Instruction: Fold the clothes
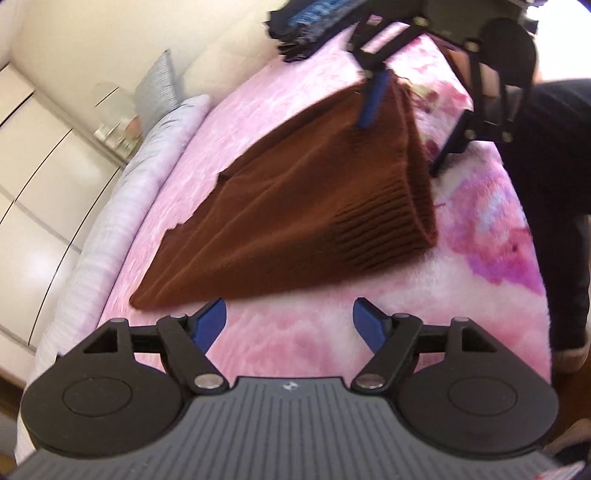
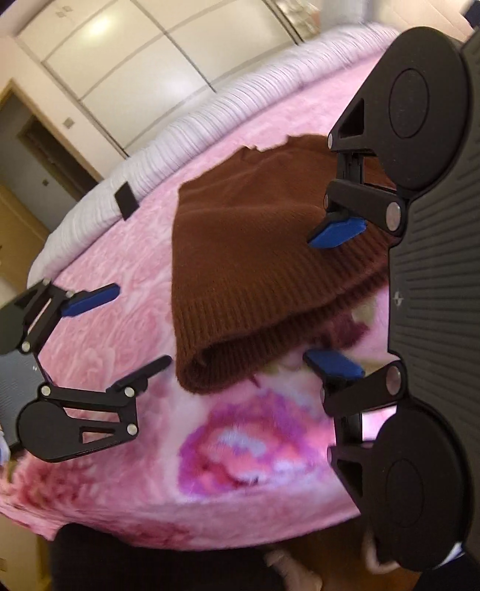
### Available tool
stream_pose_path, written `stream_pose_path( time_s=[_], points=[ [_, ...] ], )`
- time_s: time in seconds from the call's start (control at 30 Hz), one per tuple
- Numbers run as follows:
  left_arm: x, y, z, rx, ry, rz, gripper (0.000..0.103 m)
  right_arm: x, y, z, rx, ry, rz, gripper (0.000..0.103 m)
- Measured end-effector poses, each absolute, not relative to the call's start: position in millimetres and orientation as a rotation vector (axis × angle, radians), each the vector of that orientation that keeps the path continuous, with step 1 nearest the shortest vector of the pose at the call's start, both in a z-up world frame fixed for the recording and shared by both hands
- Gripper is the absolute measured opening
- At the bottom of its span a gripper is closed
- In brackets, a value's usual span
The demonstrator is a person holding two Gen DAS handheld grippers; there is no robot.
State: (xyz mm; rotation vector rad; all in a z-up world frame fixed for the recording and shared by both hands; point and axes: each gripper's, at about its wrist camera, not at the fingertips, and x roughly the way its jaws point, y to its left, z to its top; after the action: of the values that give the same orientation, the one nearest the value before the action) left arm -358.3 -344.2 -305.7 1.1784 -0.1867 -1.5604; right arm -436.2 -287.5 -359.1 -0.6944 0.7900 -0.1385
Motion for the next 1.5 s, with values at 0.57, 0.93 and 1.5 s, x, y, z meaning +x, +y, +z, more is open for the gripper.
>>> stream_pose_path(
  time_s=[0.57,0.93,1.5],
  points=[
    [-382.8,-376.7,-319.0,1.324,-0.566,-1.599,0.079,-430.2,-332.4,-314.4,-0.478,0.697,-0.232,0.009],
    [-413.9,-395.7,-333.1,1.315,-0.662,-1.505,0.081,-438.6,-348.7,-276.3,-0.308,0.618,-0.258,0.009],
    [-380.6,-399.2,-274.4,1.045,-0.289,-1.647,0.027,-470.7,-315.4,-321.9,-0.422,0.664,-0.257,0.044]
  ],
)
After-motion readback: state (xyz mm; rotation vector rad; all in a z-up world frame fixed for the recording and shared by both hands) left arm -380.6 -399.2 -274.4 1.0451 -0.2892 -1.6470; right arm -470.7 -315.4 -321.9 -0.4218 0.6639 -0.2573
